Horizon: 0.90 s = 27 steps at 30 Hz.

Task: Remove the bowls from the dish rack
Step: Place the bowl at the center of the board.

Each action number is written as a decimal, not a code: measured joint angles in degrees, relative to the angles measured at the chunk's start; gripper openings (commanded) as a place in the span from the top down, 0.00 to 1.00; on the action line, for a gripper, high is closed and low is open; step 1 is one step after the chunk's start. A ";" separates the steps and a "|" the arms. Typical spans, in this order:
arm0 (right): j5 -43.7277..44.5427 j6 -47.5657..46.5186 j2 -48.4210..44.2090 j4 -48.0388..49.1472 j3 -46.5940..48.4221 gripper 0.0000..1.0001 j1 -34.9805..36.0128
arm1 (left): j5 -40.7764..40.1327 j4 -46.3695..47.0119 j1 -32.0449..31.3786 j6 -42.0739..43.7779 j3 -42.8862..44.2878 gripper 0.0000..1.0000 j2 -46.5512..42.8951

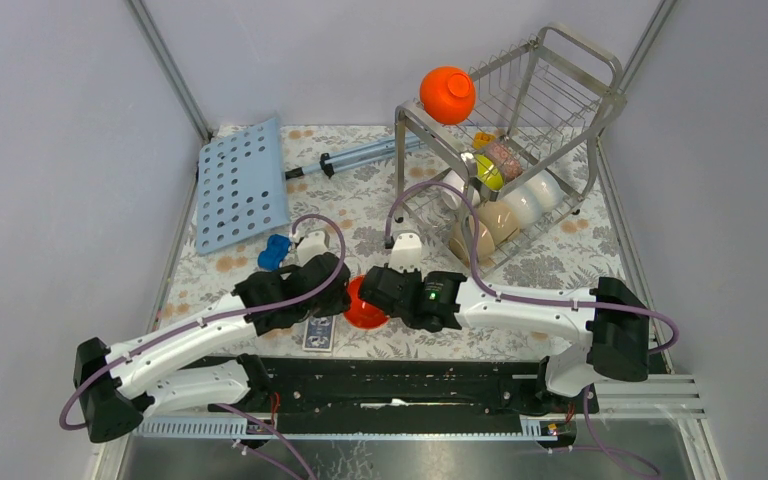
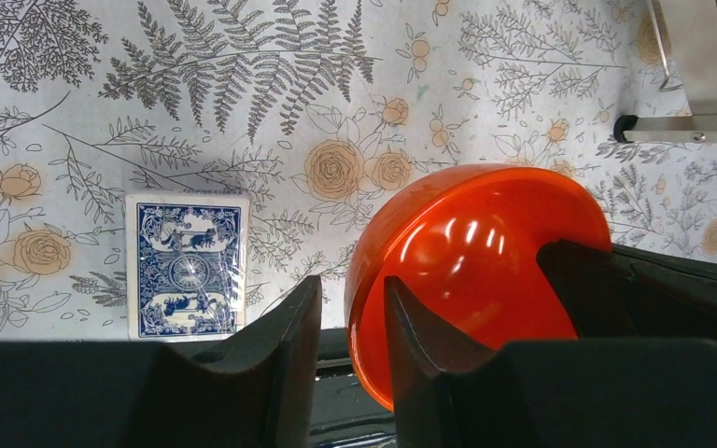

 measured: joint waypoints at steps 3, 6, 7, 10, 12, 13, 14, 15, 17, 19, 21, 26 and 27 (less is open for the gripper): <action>0.00 0.11 0.02 0.00 0.00 1.00 -0.13 | 0.42 0.15 -0.13 0.35 0.00 0.72 0.87; 0.00 0.22 0.02 0.00 0.00 1.00 -0.17 | 0.92 0.37 -0.24 0.72 0.00 0.83 1.42; 0.00 0.24 0.02 0.00 0.00 1.00 -0.20 | 1.05 0.42 -0.24 0.79 0.00 0.93 1.53; 0.00 0.04 0.02 0.09 0.00 1.00 -0.28 | 1.38 0.26 -0.28 1.75 0.00 1.00 1.84; -0.37 -0.39 0.00 0.02 -0.02 0.85 -0.31 | 1.42 0.31 -0.52 2.25 0.00 1.00 2.10; -0.46 -0.66 0.00 0.15 -0.04 0.66 -0.31 | 1.42 0.28 -0.52 2.27 -0.02 1.00 2.16; -0.57 -1.14 -0.09 0.52 -0.20 0.47 -0.35 | 1.40 0.31 -0.52 2.32 -0.02 1.00 2.19; -0.83 -1.79 -0.42 1.36 -0.63 0.33 -0.37 | 1.36 0.28 -0.50 2.34 -0.02 1.00 2.19; -1.75 -2.49 -1.49 2.58 -1.40 0.19 -0.37 | 0.96 0.35 -0.50 2.56 -0.02 1.00 2.19; -2.62 -3.98 -3.06 2.91 -1.88 0.14 -0.37 | 0.09 0.24 -0.42 2.84 -0.02 1.00 2.19; -3.56 -5.64 -4.81 2.84 -1.97 0.13 -0.37 | -0.68 0.26 0.20 3.52 -0.02 1.00 2.19; -6.51 -13.42 -13.79 5.81 -7.30 0.14 -0.35 | -1.55 0.68 5.99 6.95 0.31 1.00 3.17; -7.82 -15.10 -16.79 7.21 -10.05 0.16 -0.35 | -1.62 0.87 7.56 7.61 0.57 1.00 3.87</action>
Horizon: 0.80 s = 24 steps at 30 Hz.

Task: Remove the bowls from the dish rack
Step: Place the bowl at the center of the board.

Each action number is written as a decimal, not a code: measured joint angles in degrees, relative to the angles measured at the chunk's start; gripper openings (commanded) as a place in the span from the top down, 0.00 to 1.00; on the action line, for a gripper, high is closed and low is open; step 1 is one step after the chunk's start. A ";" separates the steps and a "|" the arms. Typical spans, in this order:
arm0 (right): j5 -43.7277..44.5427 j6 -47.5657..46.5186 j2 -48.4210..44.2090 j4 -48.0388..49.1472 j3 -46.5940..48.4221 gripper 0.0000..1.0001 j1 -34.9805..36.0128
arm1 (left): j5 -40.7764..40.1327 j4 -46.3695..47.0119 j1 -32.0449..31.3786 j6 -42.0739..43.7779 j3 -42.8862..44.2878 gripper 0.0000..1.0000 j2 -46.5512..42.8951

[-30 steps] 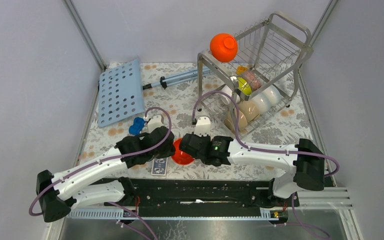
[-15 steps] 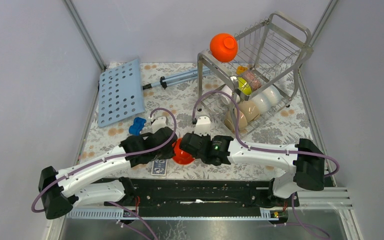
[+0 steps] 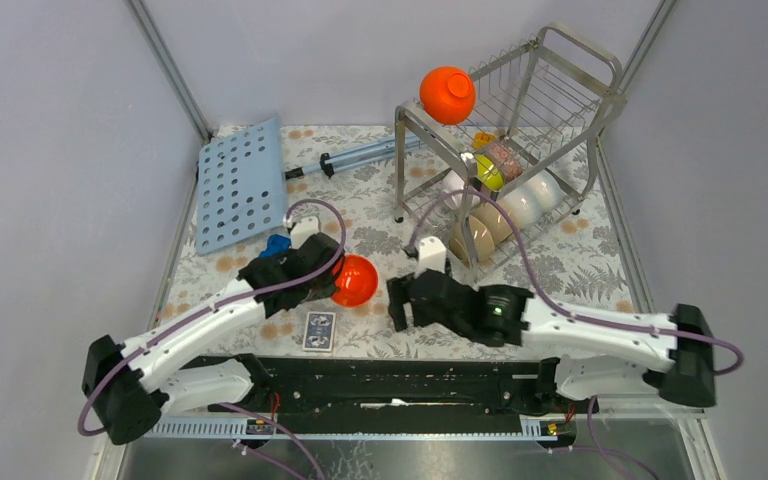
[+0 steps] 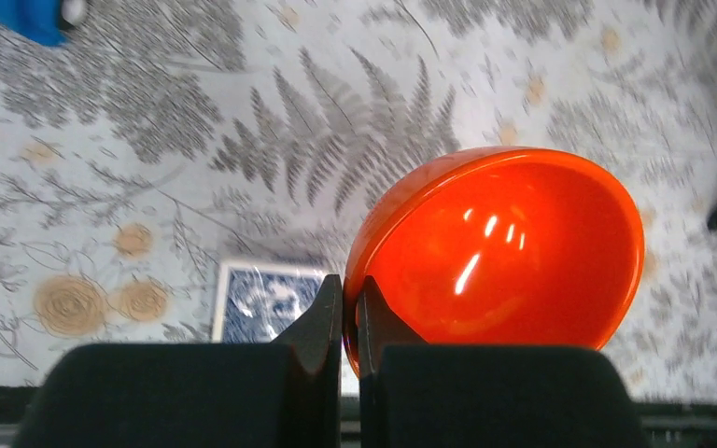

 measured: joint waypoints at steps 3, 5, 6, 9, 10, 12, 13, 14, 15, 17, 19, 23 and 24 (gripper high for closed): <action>-2.95 -2.82 -9.42 3.72 -9.90 0.19 0.00 | 0.31 2.10 6.78 2.69 1.20 1.00 3.69; -3.21 -2.95 -14.21 5.20 -15.45 0.20 0.00 | 1.77 4.22 11.58 3.98 1.57 1.00 6.21; -3.28 -2.95 -16.70 6.60 -18.56 0.21 0.00 | 2.56 5.51 13.92 4.42 1.60 1.00 7.43; -3.45 -2.89 -24.76 11.63 -27.67 0.19 0.00 | 4.04 8.09 19.58 5.20 3.15 1.00 11.96; -3.78 -2.89 -27.21 13.00 -30.12 0.19 0.00 | 4.39 8.50 20.50 5.40 4.13 1.00 13.49; -5.29 -3.13 -31.43 15.06 -33.97 0.18 0.00 | 5.46 9.27 22.29 5.68 8.09 1.00 18.32; -6.14 -3.26 -32.24 15.63 -34.75 0.18 0.00 | 5.92 10.16 22.91 5.86 9.86 1.00 20.46; -6.82 -3.45 -32.63 16.00 -35.15 0.18 0.00 | 6.38 10.91 23.54 5.97 11.56 1.00 22.51; -7.45 -3.56 -32.54 16.41 -35.19 0.19 0.00 | 6.86 11.74 24.26 6.21 13.46 1.00 24.81; -8.83 -3.58 -31.45 17.49 -35.19 0.20 0.00 | 7.74 13.44 25.79 6.64 16.39 1.00 28.85; -9.79 -3.54 -29.92 18.21 -35.26 0.22 0.00 | 8.70 14.32 27.28 6.91 18.47 1.00 32.13; -10.67 -2.78 -28.48 18.78 -36.94 0.23 0.00 | 10.67 15.85 30.47 7.26 20.39 1.00 37.46; -10.67 -2.45 -28.61 18.93 -37.57 0.23 0.00 | 11.08 16.04 31.01 7.32 20.68 1.00 38.42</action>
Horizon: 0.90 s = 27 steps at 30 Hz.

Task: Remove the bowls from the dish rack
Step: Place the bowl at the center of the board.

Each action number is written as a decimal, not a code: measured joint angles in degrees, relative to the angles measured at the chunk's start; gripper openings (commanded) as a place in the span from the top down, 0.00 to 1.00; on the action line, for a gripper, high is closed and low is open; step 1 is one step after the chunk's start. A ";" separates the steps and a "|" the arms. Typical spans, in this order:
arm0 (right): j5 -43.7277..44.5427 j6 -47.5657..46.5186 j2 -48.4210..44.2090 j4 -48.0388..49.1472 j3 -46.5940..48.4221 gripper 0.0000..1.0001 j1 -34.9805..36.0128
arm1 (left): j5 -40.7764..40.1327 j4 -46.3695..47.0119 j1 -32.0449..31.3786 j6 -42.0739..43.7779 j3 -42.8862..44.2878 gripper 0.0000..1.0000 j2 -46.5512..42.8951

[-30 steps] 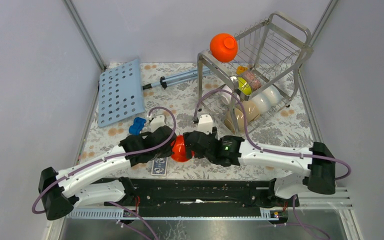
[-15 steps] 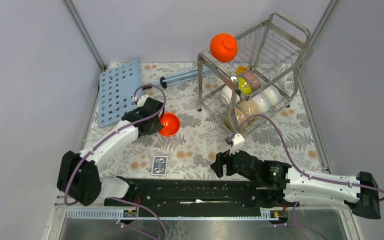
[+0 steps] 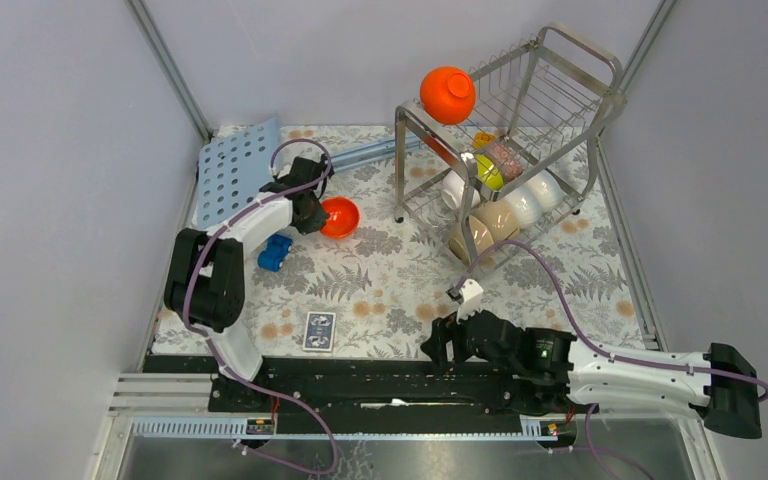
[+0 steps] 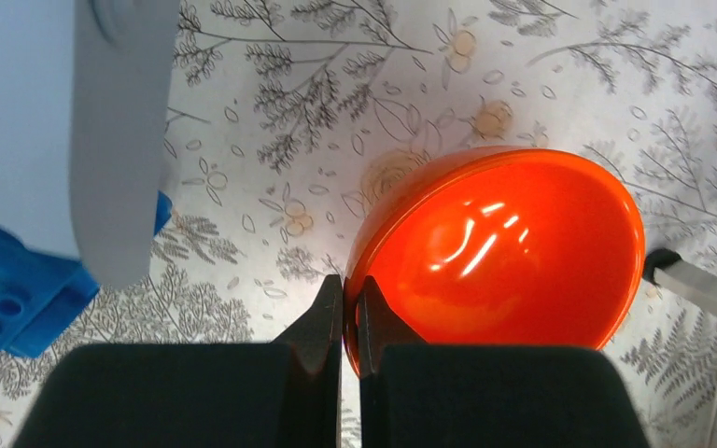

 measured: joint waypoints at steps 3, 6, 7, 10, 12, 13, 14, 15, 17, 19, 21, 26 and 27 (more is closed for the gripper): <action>0.04 0.70 -1.62 0.55 -2.01 0.23 0.00 | 1.25 0.20 1.68 0.39 1.07 1.00 2.69; 0.13 1.31 -3.26 0.83 -3.28 0.23 0.00 | 1.95 0.22 2.69 0.85 2.05 1.00 3.80; 0.22 1.51 -3.48 0.87 -3.39 0.23 0.00 | 2.19 0.22 3.04 1.03 2.54 1.00 4.04; 0.74 2.38 -3.52 0.92 -3.45 0.23 0.00 | 2.51 0.28 3.65 1.25 4.48 1.00 5.03; 0.94 2.80 -3.54 1.07 -3.61 0.23 0.00 | 2.54 0.68 3.87 1.44 5.70 1.00 5.81; 0.98 3.02 -3.56 1.22 -3.74 0.23 0.00 | 2.56 1.05 3.98 1.53 6.34 1.00 6.34; 0.98 3.23 -3.61 1.29 -3.82 0.23 0.00 | 2.56 1.29 4.04 1.55 6.71 1.00 6.73; 1.03 3.52 -3.65 1.27 -3.85 0.23 0.00 | 2.58 1.36 4.11 1.64 7.19 1.00 7.32; 1.55 3.91 -4.09 1.05 -3.82 0.23 0.00 | 2.62 1.51 4.26 1.68 7.89 1.00 8.50; 2.08 4.22 -4.76 0.07 -3.82 0.23 0.00 | 2.67 1.53 4.37 1.66 8.37 1.00 9.64; 2.82 4.48 -5.95 -1.57 -3.82 0.22 0.00 | 2.71 1.46 4.48 1.64 8.70 1.00 10.62; 4.63 5.42 -9.16 -4.92 -3.80 0.21 0.00 | 2.95 1.38 4.76 2.01 10.38 1.00 11.54; 4.92 5.60 -9.49 -5.51 -3.80 0.21 0.00 | 2.95 1.38 4.79 2.10 10.71 1.00 11.80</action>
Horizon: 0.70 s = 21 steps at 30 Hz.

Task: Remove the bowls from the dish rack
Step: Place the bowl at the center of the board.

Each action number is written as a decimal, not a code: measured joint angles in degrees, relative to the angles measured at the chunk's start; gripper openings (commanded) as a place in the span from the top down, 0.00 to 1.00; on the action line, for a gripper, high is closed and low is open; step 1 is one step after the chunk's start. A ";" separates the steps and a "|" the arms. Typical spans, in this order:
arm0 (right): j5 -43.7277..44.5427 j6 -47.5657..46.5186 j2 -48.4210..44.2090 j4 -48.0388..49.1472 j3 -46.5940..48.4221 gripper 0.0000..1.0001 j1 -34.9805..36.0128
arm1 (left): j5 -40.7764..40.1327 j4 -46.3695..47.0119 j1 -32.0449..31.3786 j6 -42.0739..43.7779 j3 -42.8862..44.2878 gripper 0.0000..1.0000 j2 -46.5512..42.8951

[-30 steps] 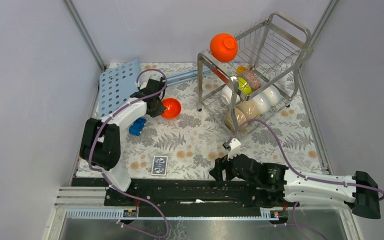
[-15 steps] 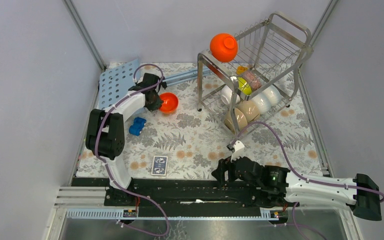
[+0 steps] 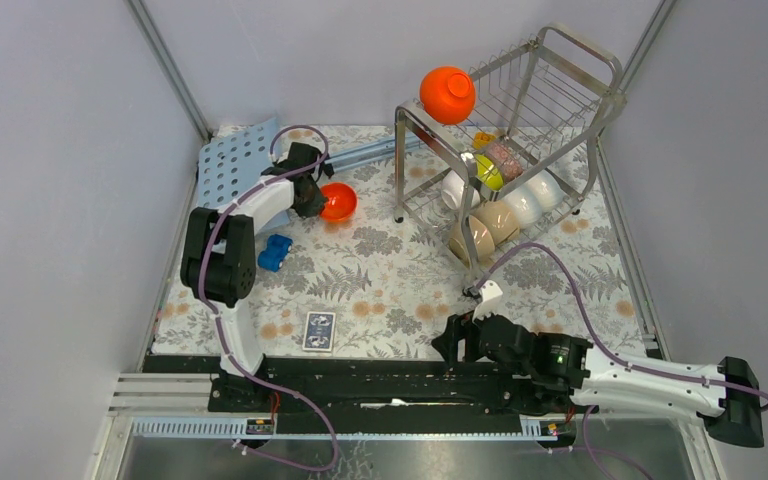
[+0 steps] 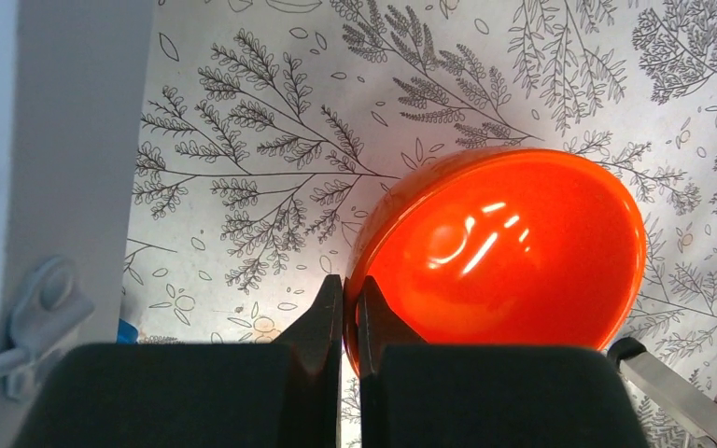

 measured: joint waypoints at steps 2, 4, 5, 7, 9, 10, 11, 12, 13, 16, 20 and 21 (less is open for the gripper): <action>0.37 0.39 -0.66 -0.79 0.00 0.21 0.00 | 0.00 0.07 0.07 0.15 0.17 0.97 0.39; 0.85 0.63 -1.07 -1.44 0.00 0.20 0.00 | 0.04 0.00 0.11 0.15 0.17 0.91 0.55; 1.18 0.74 -1.20 -1.75 0.00 0.19 0.00 | 0.04 0.00 0.13 0.17 0.17 0.86 0.55; 1.46 0.96 -1.20 -2.12 0.00 0.18 0.00 | 0.17 0.00 0.17 0.33 0.17 0.76 0.55; 1.68 1.22 -1.20 -2.69 0.00 0.18 0.00 | 0.52 0.07 0.24 0.59 0.17 0.66 0.55; 1.70 1.33 -1.20 -2.95 0.00 0.17 0.00 | 0.76 0.11 0.24 0.50 0.17 0.63 0.55; 1.75 1.49 -1.20 -3.15 0.00 0.17 0.00 | 0.96 0.15 0.26 0.46 0.17 0.59 0.55; 1.88 1.62 -1.20 -3.26 0.00 0.17 0.00 | 1.16 0.17 0.26 0.59 0.15 0.56 0.55; 2.16 1.70 -1.20 -3.28 0.00 0.17 0.00 | 1.38 0.33 0.26 0.52 0.04 0.53 0.52; 2.75 2.12 -1.22 -3.32 0.00 0.17 0.00 | 1.86 0.83 0.26 0.63 -0.66 0.43 0.26; 3.08 2.78 -1.64 -3.39 0.00 0.17 0.00 | 3.23 1.73 0.22 0.74 -1.95 0.26 -0.98; 3.21 3.04 -1.73 -3.39 0.00 0.17 0.00 | 3.67 1.86 0.26 0.76 -2.51 0.22 -1.68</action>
